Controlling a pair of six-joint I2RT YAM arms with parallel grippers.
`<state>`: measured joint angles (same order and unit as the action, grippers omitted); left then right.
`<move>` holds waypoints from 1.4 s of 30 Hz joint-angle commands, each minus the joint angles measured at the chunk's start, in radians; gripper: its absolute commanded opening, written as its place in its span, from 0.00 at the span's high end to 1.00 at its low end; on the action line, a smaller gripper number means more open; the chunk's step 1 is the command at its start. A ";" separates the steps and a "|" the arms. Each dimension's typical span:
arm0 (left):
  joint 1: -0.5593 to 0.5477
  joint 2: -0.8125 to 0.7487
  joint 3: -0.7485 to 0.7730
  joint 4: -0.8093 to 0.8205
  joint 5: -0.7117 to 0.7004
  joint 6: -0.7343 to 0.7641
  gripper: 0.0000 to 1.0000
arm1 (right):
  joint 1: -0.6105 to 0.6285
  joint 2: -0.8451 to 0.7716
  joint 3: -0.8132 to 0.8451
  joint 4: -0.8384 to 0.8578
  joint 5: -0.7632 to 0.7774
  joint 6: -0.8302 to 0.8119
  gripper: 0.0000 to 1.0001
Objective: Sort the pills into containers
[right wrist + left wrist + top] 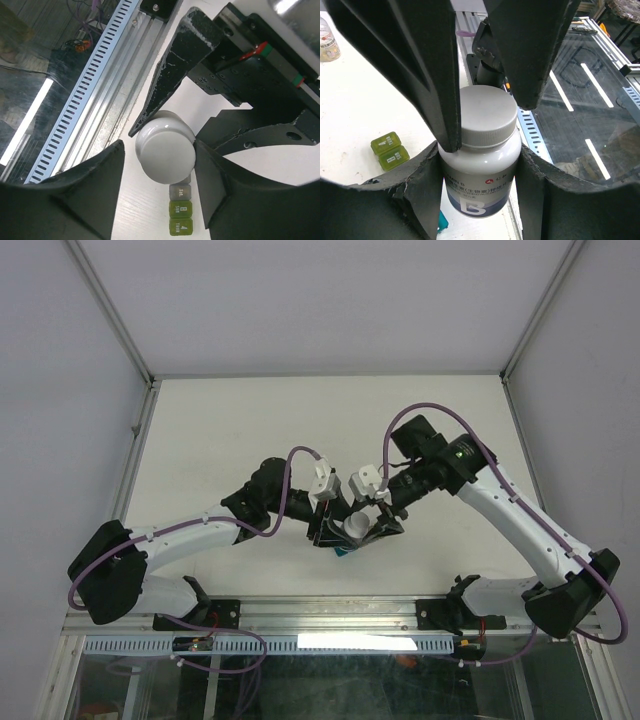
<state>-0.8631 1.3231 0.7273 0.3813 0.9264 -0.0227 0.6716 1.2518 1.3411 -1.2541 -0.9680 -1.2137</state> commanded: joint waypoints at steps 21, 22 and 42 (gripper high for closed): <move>-0.205 -0.038 -0.003 0.163 -1.109 0.153 1.00 | -0.035 0.092 -0.052 0.284 0.306 0.745 0.97; -0.214 -0.025 0.003 0.169 -1.144 0.153 1.00 | -0.053 0.092 -0.052 0.296 0.305 0.756 0.97; -0.195 -0.096 -0.087 0.217 -0.950 -0.024 0.01 | -0.192 0.053 -0.099 0.435 0.245 0.811 1.00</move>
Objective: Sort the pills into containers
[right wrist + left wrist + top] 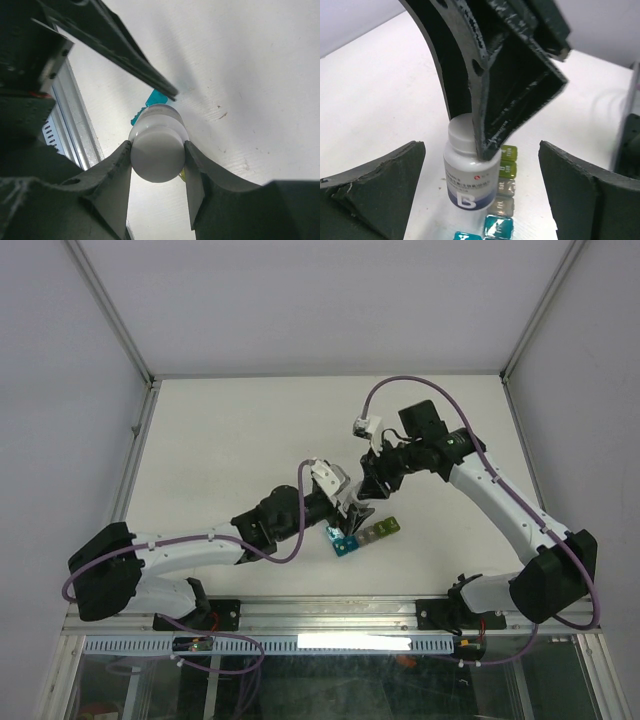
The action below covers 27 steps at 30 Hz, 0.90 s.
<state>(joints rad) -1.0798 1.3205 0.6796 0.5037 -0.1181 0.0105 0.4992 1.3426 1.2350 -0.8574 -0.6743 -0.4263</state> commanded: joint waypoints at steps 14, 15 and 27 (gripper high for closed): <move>0.288 -0.275 -0.150 -0.100 0.324 -0.262 0.01 | -0.368 -0.031 0.029 0.179 0.156 -0.059 1.00; 0.295 -0.267 -0.140 -0.128 0.315 -0.274 0.01 | -0.413 -0.001 0.035 0.213 0.193 -0.059 1.00; 0.314 -0.368 -0.256 -0.211 0.090 -0.398 0.01 | -0.698 0.452 0.311 0.327 0.405 -0.064 0.96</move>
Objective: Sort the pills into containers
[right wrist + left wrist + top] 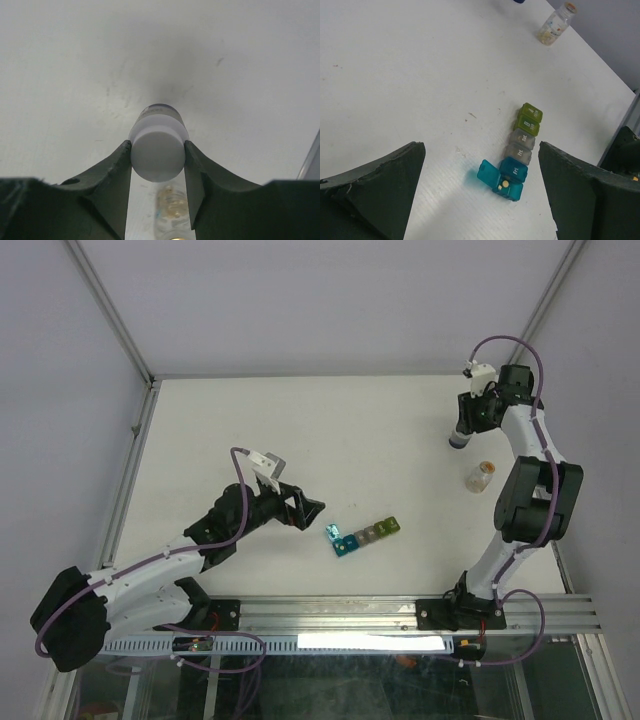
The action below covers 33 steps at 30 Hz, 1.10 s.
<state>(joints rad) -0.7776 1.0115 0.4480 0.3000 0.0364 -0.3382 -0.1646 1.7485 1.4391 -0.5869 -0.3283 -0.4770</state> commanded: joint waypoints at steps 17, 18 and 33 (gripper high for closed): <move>0.014 -0.344 0.002 -0.221 -0.251 -0.062 0.03 | 0.580 0.204 0.384 -0.148 -0.077 -0.016 0.93; 0.014 -0.369 0.003 -0.238 -0.256 -0.064 0.03 | 0.624 0.260 0.466 -0.179 -0.055 -0.007 0.92; 0.015 -0.476 0.004 -0.367 -0.224 -0.127 0.05 | 0.854 0.596 0.931 -0.200 0.067 0.052 0.68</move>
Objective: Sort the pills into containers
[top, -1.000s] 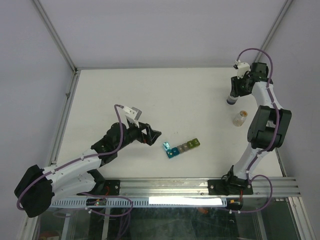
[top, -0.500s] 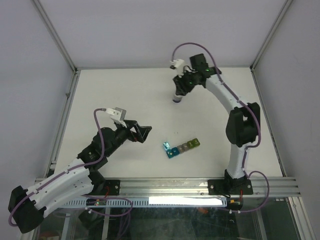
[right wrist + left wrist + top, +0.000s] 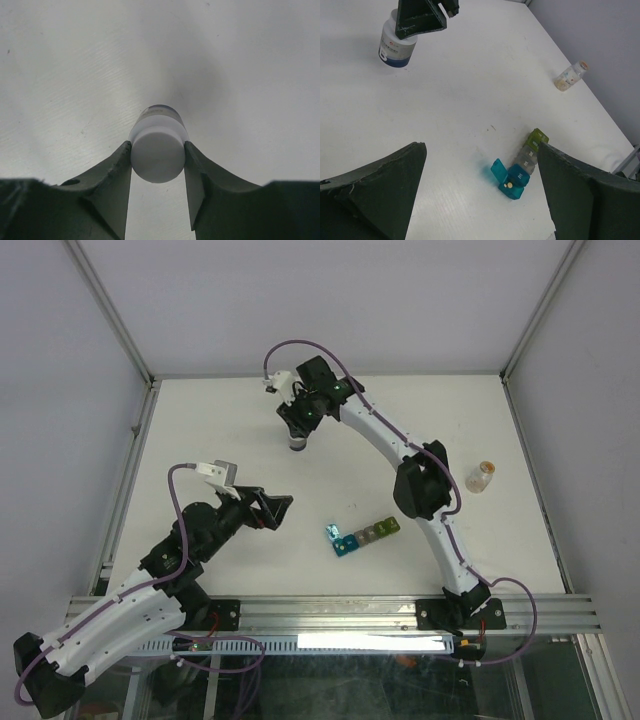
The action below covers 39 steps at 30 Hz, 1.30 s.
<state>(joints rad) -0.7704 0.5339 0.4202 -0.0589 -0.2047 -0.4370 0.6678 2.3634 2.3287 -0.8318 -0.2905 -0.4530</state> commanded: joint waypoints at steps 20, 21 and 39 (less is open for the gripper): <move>0.007 0.095 -0.009 0.134 0.243 -0.080 0.14 | -0.105 -0.641 -0.546 -0.052 -0.447 -0.244 0.23; 0.007 0.126 -0.007 0.154 0.266 -0.080 0.16 | -0.115 -0.717 -0.639 -0.073 -0.473 -0.337 0.22; 0.008 0.754 0.106 0.309 0.244 -0.139 0.70 | -0.182 -0.959 -1.383 0.022 -0.362 -1.099 0.08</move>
<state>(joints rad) -0.7704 1.2270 0.4641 0.1631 0.0513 -0.5518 0.4675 1.3891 0.9260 -0.9180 -0.6079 -1.4635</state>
